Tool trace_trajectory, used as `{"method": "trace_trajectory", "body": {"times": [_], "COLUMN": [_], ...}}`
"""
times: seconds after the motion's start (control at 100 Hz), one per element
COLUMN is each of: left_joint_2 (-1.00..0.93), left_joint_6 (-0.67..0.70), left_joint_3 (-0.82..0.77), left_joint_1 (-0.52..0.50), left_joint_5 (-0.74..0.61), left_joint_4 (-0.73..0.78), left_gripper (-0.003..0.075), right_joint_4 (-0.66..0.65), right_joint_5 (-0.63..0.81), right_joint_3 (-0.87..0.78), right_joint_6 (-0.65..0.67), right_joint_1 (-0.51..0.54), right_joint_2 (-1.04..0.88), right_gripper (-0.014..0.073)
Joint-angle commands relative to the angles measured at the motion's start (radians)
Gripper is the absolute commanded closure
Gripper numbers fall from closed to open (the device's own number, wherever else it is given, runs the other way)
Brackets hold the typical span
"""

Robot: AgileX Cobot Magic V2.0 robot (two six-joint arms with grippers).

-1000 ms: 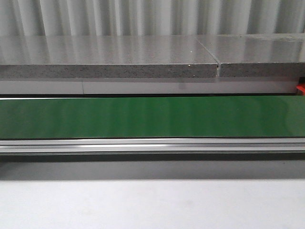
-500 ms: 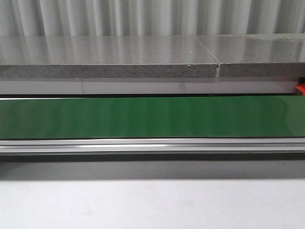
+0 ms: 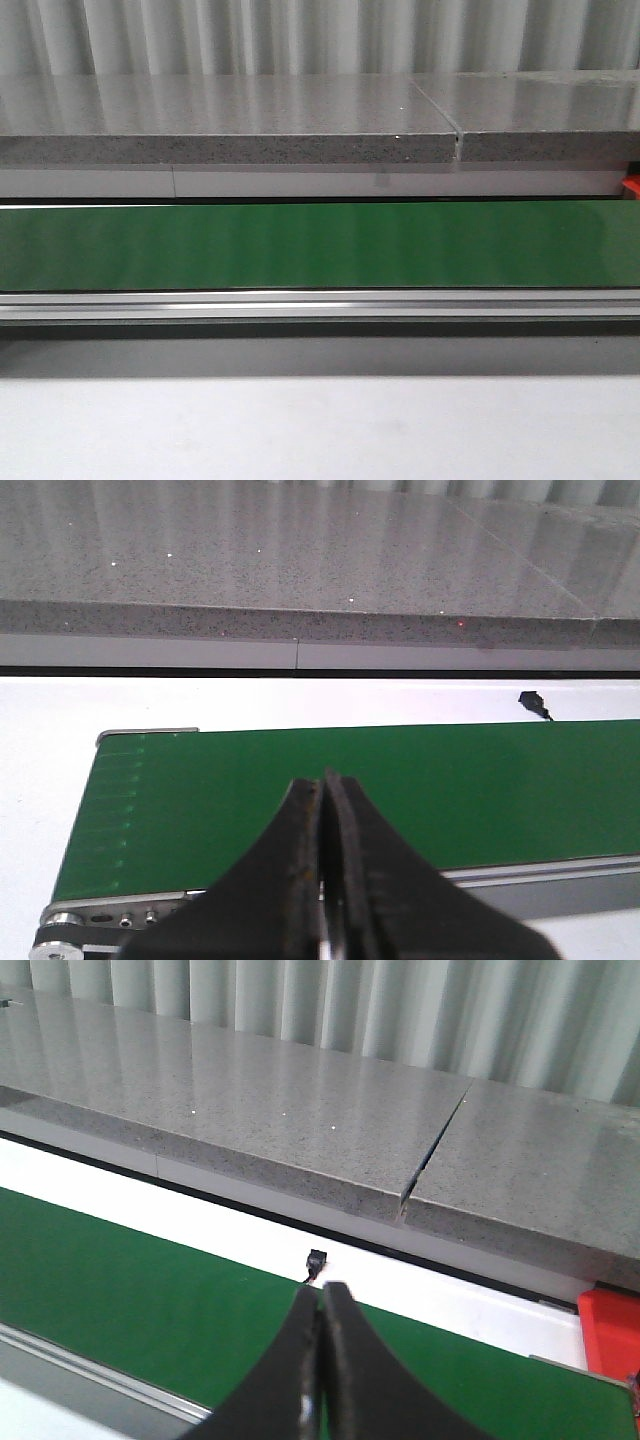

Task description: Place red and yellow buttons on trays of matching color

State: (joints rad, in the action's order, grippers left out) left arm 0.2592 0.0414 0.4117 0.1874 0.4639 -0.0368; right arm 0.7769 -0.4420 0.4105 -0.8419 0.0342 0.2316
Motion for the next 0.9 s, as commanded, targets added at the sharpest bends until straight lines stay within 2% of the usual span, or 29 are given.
{"method": "trace_trajectory", "body": {"times": [0.0,0.45,0.59,0.73,0.89], "left_joint_2": [0.010,0.010,0.010,0.010,0.010], "left_joint_6": [0.001,0.001,0.001,0.001,0.001], "left_joint_3": [0.025,0.025,0.025,0.025,0.025], "left_joint_1": [0.008,0.008,0.008,0.008,0.008], "left_joint_5": [-0.071,-0.071,-0.071,-0.071,-0.071], "left_joint_4": [-0.003,-0.003,-0.003,-0.003,-0.003], "left_gripper": [0.0741,0.0741,0.0741,0.0741,0.0741], "right_joint_4": [0.019,0.019,0.007,-0.151,-0.451], "right_joint_5": [0.051,0.072,0.118,0.121,0.170], "right_joint_3": [0.023,0.022,0.015,0.013,-0.017], "right_joint_6": [-0.006,-0.006,-0.003,0.080,0.379], "right_joint_1": [0.001,-0.001,-0.050,-0.102,-0.156], "right_joint_2": [0.010,0.010,0.009,0.008,-0.013], "right_gripper": [0.0662,0.0662,0.0662,0.0662,0.0662]}}
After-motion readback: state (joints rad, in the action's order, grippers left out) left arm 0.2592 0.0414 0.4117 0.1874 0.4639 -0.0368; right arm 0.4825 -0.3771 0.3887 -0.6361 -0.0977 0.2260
